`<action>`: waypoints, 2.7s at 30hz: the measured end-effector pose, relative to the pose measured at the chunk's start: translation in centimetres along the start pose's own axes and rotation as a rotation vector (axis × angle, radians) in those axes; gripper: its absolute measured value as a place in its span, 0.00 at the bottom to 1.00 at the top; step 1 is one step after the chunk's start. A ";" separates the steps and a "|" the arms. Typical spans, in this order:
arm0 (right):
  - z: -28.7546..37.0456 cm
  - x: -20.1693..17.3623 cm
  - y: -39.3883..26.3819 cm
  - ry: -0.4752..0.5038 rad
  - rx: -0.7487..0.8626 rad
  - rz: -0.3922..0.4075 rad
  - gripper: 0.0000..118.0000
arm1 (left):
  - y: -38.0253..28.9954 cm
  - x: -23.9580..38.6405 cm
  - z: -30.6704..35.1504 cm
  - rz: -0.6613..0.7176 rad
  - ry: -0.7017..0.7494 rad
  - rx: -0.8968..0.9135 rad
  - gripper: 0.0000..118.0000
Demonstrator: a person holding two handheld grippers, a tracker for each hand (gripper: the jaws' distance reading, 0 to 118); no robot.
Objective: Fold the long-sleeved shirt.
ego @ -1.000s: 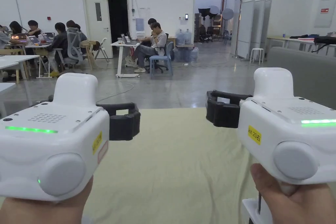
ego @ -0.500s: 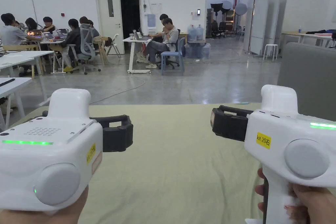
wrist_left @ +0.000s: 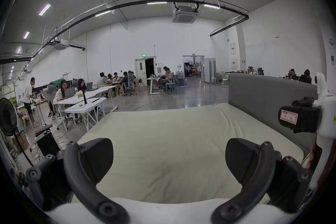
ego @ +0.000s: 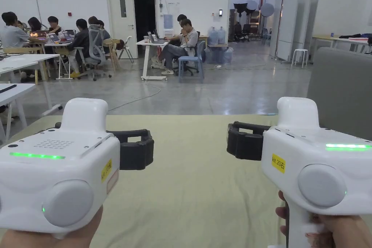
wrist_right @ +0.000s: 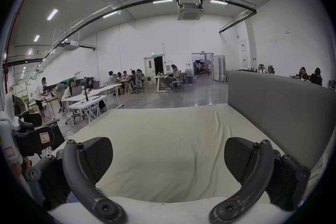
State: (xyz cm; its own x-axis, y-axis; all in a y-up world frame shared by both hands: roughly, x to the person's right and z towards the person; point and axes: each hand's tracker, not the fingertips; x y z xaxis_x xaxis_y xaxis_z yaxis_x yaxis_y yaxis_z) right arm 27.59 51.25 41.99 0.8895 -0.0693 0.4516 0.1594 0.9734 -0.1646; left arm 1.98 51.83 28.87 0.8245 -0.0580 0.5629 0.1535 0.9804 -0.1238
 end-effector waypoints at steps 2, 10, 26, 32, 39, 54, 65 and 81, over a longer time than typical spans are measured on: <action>0.0 0.0 0.0 0.000 -0.002 0.000 1.00 | 0.0 -0.1 0.0 0.000 0.005 0.000 1.00; 0.1 -0.6 0.2 -0.002 0.005 0.017 1.00 | 0.3 -0.6 0.2 0.012 0.002 0.002 1.00; 0.2 -1.3 0.2 -0.021 -0.005 0.015 1.00 | 0.3 -1.2 0.8 0.028 0.002 0.004 1.00; 0.3 -1.3 0.1 -0.012 -0.008 0.008 1.00 | 0.3 -1.3 0.9 0.027 0.001 0.004 1.00; 0.3 -1.5 -0.1 -0.008 -0.018 0.022 1.00 | 0.3 -1.2 0.9 0.035 -0.006 0.003 1.00; 0.3 -2.1 -0.1 -0.012 -0.022 0.017 1.00 | 0.4 -1.6 0.9 0.033 -0.008 0.002 1.00; -0.2 -2.5 -0.7 -0.118 -0.036 0.012 0.95 | 0.4 -1.8 0.9 0.035 -0.007 -0.010 1.00; -0.7 -3.1 -1.4 -0.173 -0.091 0.059 0.96 | 0.3 -1.3 0.6 0.029 -0.017 -0.017 1.00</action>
State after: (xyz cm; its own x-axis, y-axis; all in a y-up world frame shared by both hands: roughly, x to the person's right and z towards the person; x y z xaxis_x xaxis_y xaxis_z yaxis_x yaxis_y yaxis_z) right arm 24.92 49.94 40.27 0.8128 0.0331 0.5816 0.1546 0.9503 -0.2702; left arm 0.65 52.34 28.58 0.8192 -0.0259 0.5729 0.1388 0.9782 -0.1543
